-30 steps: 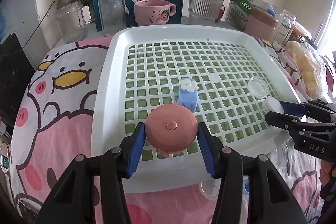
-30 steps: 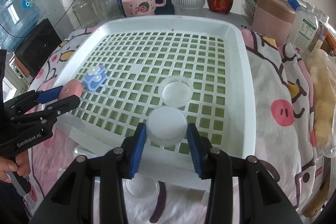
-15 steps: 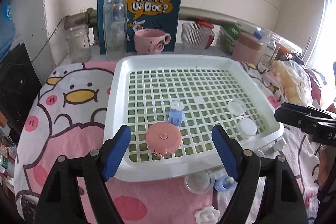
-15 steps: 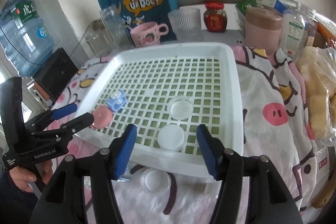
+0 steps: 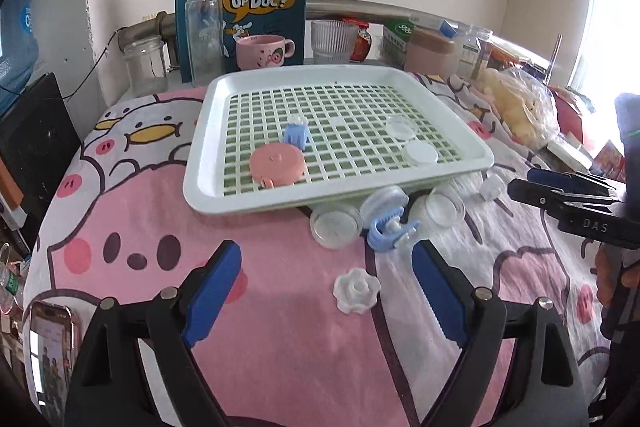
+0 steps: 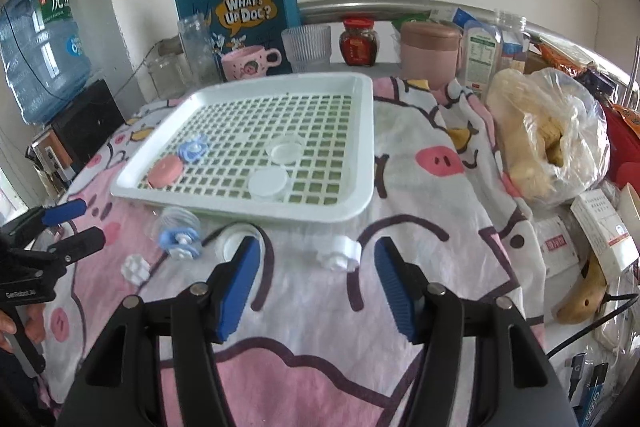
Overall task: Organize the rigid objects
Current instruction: 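Grasp a white flower knob with the left tool while the right tool grasps another knob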
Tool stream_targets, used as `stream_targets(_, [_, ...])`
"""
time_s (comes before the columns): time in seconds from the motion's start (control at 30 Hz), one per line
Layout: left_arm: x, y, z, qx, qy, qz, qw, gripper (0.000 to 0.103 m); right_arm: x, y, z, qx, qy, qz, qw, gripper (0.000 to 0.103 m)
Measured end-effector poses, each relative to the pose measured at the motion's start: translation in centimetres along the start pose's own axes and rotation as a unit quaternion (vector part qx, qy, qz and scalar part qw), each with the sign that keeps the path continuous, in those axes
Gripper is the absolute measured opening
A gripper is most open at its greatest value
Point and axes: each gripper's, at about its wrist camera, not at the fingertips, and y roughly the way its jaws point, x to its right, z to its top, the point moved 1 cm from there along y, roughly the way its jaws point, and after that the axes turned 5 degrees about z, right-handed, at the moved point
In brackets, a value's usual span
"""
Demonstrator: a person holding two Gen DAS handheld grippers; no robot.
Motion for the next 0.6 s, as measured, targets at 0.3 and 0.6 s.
stream_targets(0.3, [1.3, 2.6, -2.0, -0.037, 0.014, 0.008, 0.9992, 0.081, 0.9, 3.4, -0.7, -0.033, 0.007, -0.018, 0.999, 0.041])
stream_targets(0.6, [1.0, 3.4, -2.4, -0.054, 0.015, 0.003, 0.9984, 0.029, 0.2, 3.3, -1.2, -0.033, -0.010, -0.007, 0.999, 0.030])
